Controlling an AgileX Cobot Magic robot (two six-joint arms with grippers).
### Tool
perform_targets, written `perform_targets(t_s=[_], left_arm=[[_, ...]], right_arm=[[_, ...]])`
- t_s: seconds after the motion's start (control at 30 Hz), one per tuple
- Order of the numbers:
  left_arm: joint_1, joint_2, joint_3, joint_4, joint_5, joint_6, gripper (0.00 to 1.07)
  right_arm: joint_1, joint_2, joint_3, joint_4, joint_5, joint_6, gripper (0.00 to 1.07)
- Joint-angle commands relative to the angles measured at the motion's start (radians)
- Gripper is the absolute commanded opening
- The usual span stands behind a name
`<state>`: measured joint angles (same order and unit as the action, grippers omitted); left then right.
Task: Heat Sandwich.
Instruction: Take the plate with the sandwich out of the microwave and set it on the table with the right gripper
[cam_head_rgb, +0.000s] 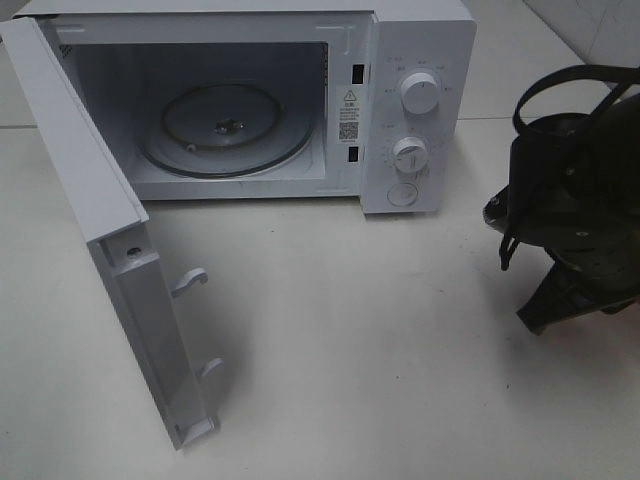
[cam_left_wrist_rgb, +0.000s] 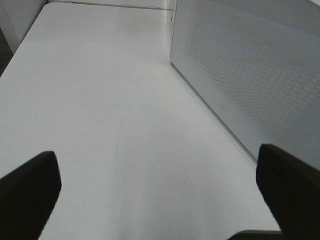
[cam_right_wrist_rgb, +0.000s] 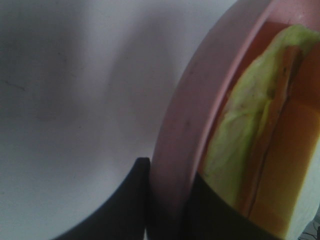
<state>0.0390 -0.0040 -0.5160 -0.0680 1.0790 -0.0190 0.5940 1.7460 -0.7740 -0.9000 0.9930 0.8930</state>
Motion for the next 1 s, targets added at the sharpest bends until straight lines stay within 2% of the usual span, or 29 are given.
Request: perform_targets(t_s=[0.03, 1.0], left_arm=[[-0.002, -0.005, 0.001, 0.001, -0.006, 0.001, 1.0], [-0.002, -0.005, 0.001, 0.001, -0.006, 0.001, 1.0]], right_arm=[[-0.006, 0.03, -0.004, -0.045, 0.004, 0.03, 0.1], [-0.006, 0.277, -0.004, -0.122, -0.11, 0.23, 0.13]])
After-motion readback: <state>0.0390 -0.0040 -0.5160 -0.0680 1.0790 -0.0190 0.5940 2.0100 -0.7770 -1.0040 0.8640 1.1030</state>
